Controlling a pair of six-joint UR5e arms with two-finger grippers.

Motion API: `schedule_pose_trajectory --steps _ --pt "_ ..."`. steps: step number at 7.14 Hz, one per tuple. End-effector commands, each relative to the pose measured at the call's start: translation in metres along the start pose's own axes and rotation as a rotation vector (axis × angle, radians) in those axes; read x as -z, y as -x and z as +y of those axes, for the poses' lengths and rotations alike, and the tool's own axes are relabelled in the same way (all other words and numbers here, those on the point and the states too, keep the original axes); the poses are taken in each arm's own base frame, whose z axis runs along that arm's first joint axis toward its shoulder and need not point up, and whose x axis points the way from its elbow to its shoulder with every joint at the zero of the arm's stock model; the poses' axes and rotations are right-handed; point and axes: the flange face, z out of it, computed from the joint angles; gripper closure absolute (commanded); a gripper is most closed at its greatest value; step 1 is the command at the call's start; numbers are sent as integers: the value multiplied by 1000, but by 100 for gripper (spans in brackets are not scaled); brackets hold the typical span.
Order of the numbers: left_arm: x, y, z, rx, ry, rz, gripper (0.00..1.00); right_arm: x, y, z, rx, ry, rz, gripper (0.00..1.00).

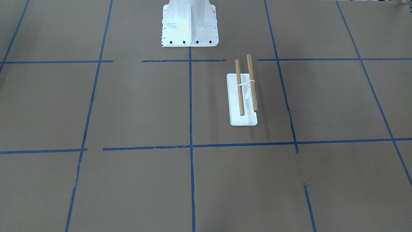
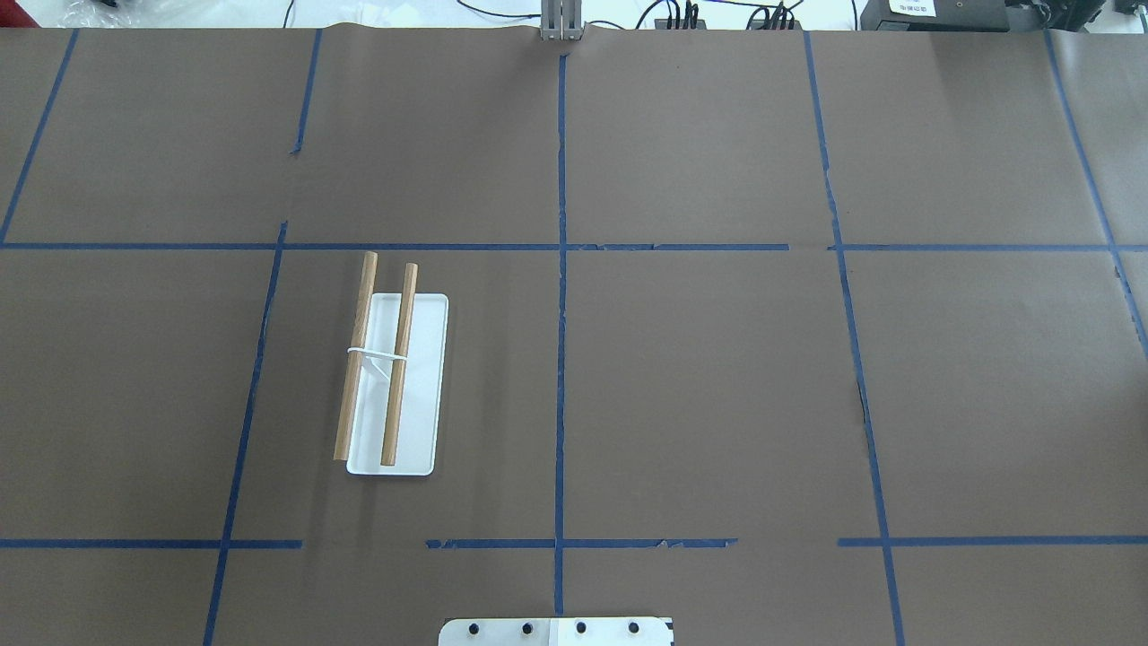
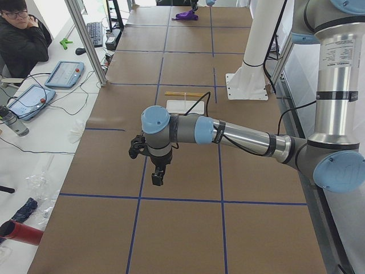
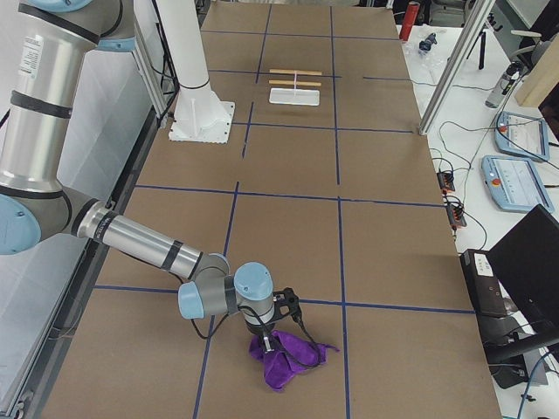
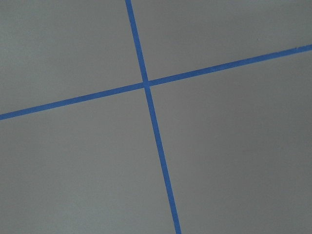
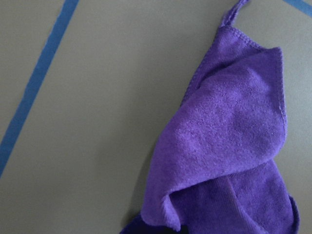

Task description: Hang towel on rack

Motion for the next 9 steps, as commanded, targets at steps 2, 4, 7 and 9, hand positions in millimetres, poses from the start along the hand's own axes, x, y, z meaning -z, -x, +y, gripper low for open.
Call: schedule_pose_trajectory --steps 2,4,7,9 --pt "0 0 0 0 0 0 0 34 22 -33 32 -52 -40 100" --pt "6 -4 -8 -13 -18 -2 0 93 54 -65 48 -90 -71 100" --pt "65 -48 -87 -173 -186 -38 0 201 129 -131 172 -225 -89 100" --pt "68 -73 -126 -239 -338 -28 0 235 165 -182 273 -314 -186 100"
